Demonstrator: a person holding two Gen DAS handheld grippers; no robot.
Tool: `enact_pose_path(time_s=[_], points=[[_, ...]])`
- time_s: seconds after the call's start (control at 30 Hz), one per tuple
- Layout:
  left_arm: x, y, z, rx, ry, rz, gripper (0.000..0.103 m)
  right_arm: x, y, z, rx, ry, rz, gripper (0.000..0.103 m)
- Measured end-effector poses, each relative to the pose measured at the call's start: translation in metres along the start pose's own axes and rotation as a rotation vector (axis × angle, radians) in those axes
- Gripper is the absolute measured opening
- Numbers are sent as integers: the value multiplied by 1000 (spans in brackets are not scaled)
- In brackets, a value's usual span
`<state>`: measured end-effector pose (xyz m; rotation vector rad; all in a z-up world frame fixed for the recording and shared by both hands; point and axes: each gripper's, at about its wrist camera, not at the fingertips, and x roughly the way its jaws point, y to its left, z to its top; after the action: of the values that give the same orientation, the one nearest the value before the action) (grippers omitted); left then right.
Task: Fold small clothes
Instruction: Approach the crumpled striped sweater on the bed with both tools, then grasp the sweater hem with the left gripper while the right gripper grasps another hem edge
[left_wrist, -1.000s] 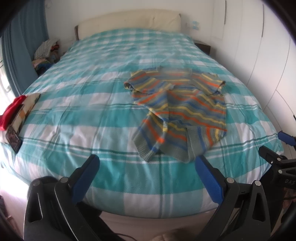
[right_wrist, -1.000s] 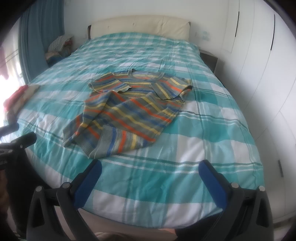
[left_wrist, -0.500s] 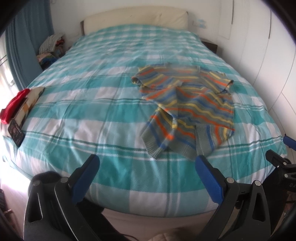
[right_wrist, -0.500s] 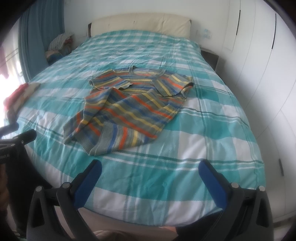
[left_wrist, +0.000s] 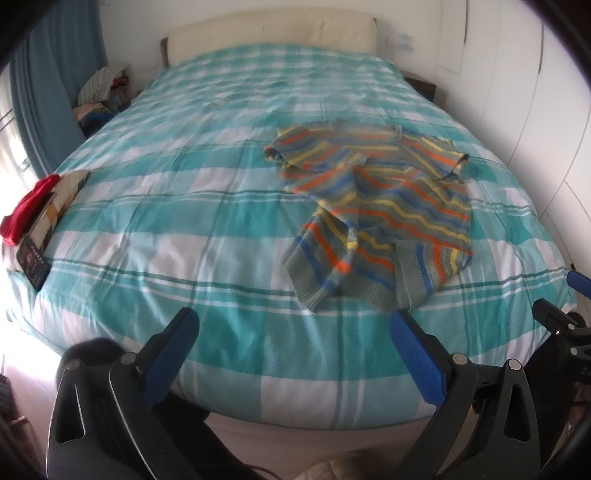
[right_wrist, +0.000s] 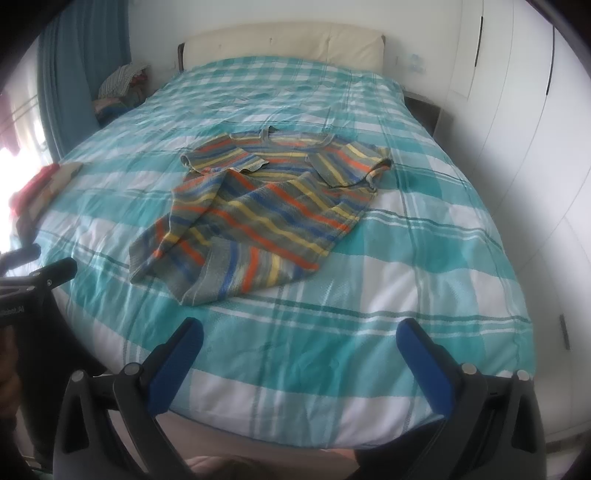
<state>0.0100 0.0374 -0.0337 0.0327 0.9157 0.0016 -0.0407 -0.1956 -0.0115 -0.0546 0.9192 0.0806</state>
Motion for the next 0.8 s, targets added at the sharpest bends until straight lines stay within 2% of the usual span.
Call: enact_pose_path(time_s=[0.33,0.8], points=[[7,13,-3,-29,25,3,103,1,-2,-1,0,6,5,103],[27,6,-12,45,64,11,103,27,-4,-6,21,78,43,103]])
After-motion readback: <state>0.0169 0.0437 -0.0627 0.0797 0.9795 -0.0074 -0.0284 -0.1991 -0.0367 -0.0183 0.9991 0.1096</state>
